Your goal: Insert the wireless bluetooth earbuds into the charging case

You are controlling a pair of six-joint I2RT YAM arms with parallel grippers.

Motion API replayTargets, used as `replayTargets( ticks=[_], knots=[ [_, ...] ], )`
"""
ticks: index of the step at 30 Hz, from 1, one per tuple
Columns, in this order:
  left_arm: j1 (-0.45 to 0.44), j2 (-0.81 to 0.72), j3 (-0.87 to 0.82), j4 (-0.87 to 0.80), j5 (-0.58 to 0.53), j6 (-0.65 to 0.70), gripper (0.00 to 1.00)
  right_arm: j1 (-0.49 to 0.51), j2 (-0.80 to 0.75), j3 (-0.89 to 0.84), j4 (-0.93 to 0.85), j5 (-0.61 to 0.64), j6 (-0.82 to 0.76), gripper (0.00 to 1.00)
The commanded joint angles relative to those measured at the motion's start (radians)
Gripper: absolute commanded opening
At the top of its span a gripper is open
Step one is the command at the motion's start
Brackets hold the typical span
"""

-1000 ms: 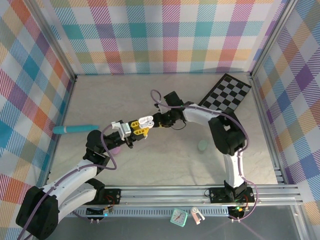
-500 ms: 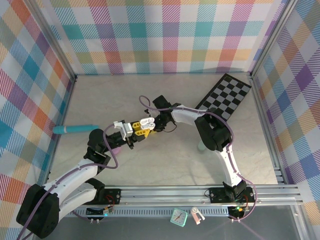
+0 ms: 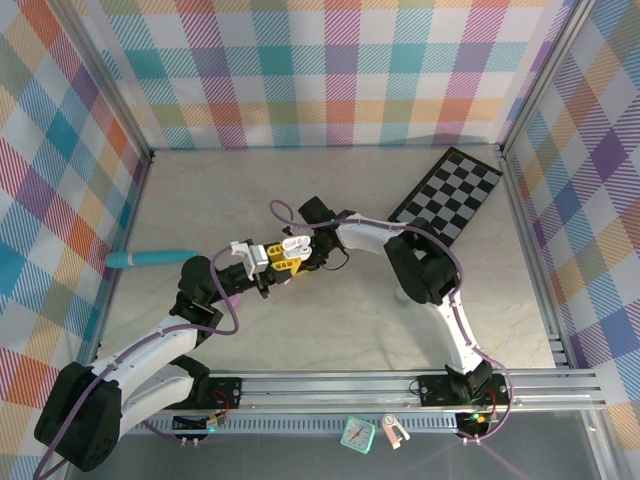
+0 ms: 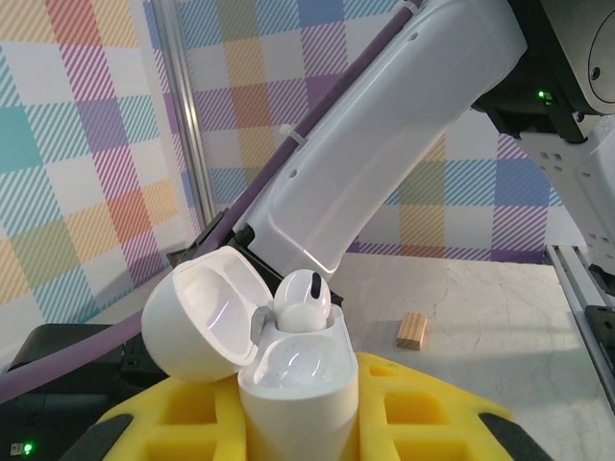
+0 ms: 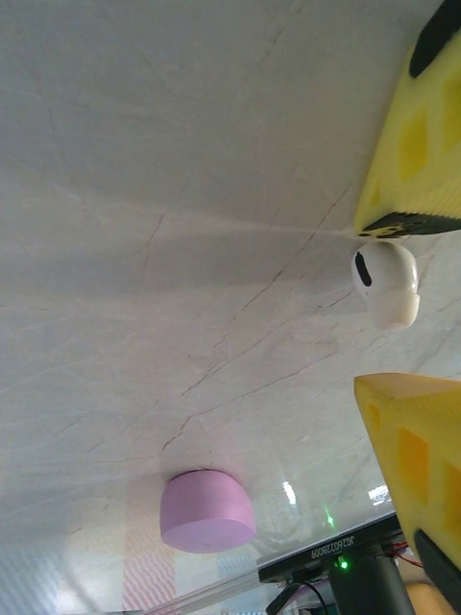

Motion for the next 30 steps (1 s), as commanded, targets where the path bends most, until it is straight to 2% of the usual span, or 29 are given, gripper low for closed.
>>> replayTargets(
  ticks=[1, 5, 9, 16, 23, 30],
  knots=[
    [0.006, -0.015, 0.003, 0.047, 0.020, -0.001, 0.14, 0.022, 0.038, 0.034, -0.084, 0.033, -0.042, 0.44],
    [0.007, -0.014, 0.002, 0.046, 0.018, 0.001, 0.14, 0.036, 0.057, 0.059, -0.144, 0.103, -0.069, 0.42],
    [0.006, -0.014, 0.005, 0.040, 0.020, 0.008, 0.14, 0.051, 0.065, 0.072, -0.176, 0.162, -0.093, 0.36],
    [0.007, -0.013, 0.004, 0.037, 0.016, 0.011, 0.14, 0.055, 0.044, 0.070, -0.173, 0.184, -0.090, 0.29],
    [0.006, -0.023, 0.001, 0.027, 0.009, 0.017, 0.14, 0.040, -0.044, 0.027, -0.132, 0.217, -0.070, 0.27],
    [0.006, -0.019, 0.001, 0.023, 0.007, 0.025, 0.14, -0.024, -0.175, -0.082, -0.098, 0.262, -0.062, 0.27]
  ],
)
